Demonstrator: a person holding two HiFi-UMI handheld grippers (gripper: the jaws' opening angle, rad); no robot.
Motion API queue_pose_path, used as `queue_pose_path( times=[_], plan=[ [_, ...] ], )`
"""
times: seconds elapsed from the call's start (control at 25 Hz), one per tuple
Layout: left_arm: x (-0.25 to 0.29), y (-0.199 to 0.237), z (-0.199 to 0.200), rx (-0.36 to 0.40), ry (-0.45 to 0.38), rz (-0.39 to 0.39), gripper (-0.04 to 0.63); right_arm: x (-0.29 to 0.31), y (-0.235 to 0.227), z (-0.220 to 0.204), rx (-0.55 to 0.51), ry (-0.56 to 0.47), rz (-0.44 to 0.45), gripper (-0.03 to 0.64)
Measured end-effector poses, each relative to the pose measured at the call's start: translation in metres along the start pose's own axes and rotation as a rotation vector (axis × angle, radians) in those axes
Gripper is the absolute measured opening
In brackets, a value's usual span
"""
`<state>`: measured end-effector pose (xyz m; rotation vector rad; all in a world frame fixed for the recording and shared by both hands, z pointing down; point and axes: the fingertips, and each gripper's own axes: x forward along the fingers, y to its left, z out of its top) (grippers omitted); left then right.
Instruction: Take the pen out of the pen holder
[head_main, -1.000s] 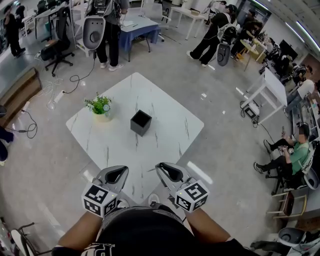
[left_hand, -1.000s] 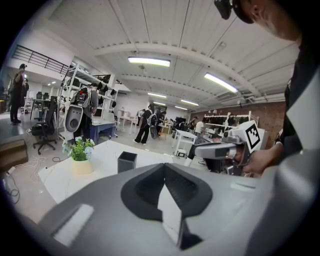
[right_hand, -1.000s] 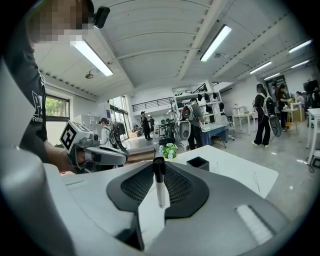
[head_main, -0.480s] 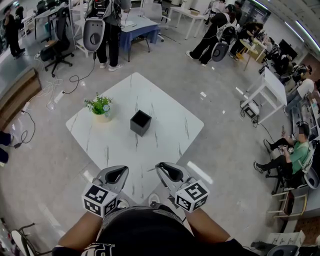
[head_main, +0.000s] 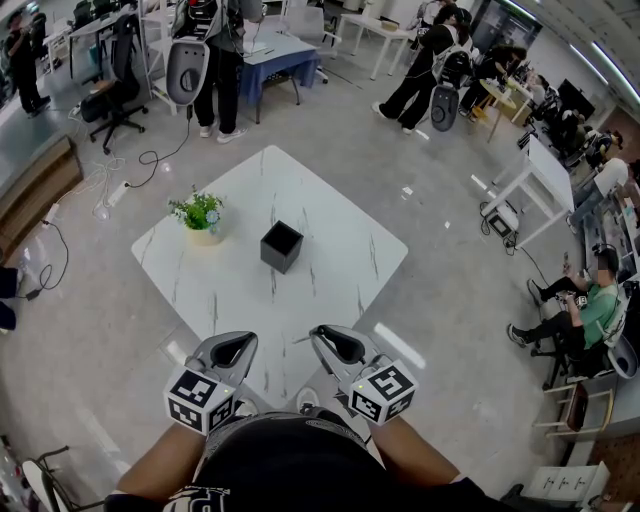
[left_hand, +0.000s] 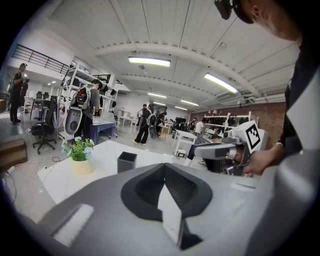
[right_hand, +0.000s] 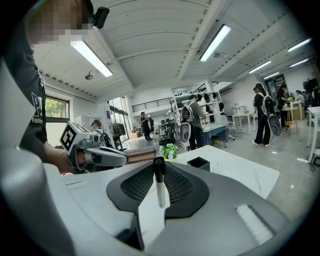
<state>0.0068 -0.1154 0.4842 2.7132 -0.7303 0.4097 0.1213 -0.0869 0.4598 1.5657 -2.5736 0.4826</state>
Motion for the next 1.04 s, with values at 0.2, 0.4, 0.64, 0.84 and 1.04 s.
queue_pose_path(
  times=[0.2, 0.4, 0.64, 0.84, 1.04],
  plan=[
    [0.0002, 0.0005, -0.0001, -0.001, 0.0, 0.001, 0.057, 0.0014, 0.0003, 0.0011, -0.001, 0.001, 0.004, 0.064],
    [0.002, 0.0011, -0.0008, 0.001, 0.003, 0.001, 0.057, 0.0023, -0.0012, 0.0, -0.003, 0.003, 0.006, 0.064],
    [0.002, 0.0006, 0.0011, 0.004, 0.004, -0.001, 0.057, 0.0018, -0.0018, 0.0021, -0.007, 0.005, 0.008, 0.064],
    [0.0011, -0.0001, 0.0021, 0.004, 0.004, -0.001, 0.057, 0.0013, -0.0008, 0.0035, -0.011, 0.007, 0.011, 0.064],
    [0.0034, 0.0004, 0.0017, 0.002, 0.003, 0.001, 0.057, 0.0016, -0.0026, 0.0022, -0.008, 0.007, 0.014, 0.064]
  ],
)
